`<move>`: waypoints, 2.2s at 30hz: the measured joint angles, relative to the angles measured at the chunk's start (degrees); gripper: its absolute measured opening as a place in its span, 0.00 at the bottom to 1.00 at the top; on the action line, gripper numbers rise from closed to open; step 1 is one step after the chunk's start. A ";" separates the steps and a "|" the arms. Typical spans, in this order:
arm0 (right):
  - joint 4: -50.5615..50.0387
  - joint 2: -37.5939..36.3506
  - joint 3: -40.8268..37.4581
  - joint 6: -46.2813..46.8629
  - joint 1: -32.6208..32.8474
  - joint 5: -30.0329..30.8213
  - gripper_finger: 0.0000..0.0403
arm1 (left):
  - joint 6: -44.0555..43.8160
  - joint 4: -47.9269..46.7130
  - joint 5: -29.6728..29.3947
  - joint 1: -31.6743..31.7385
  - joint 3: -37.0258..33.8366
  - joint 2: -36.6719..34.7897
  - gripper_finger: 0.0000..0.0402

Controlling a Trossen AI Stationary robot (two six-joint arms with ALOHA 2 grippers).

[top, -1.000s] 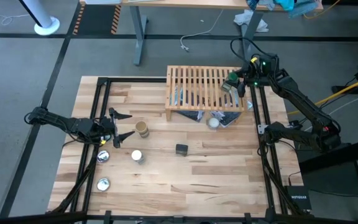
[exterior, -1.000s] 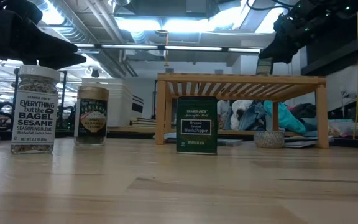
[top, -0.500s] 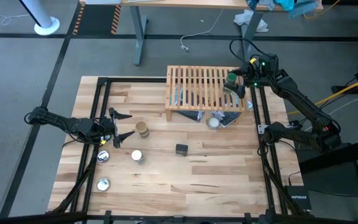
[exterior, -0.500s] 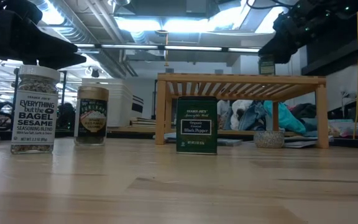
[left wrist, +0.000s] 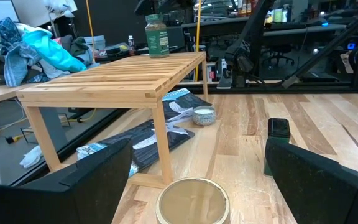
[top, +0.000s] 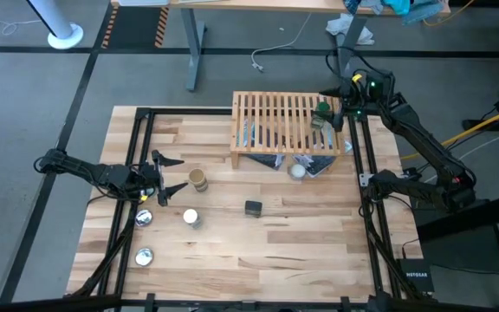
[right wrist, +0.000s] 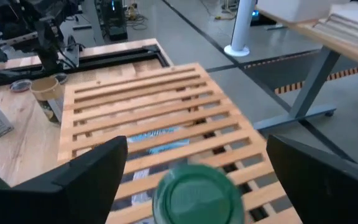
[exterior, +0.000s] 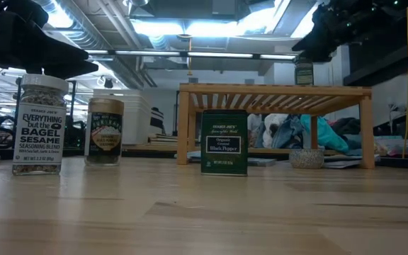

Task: Shelf spices
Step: Put the gold seasoning bottle on the shelf

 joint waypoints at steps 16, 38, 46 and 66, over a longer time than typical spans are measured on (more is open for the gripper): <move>-2.82 -0.07 13.24 10.82 6.56 -1.41 0.97 | 0.00 -0.02 0.01 0.01 0.00 0.00 0.90; 15.83 13.18 17.64 14.14 54.90 44.14 0.97 | -0.01 -0.02 0.00 0.02 0.00 -0.01 0.90; 23.86 23.11 17.62 14.11 60.04 47.67 0.97 | 0.00 -0.02 0.00 0.00 0.00 0.00 0.90; 34.27 40.39 17.60 14.07 64.54 44.19 0.97 | 0.00 0.00 0.00 0.01 0.00 -0.02 0.90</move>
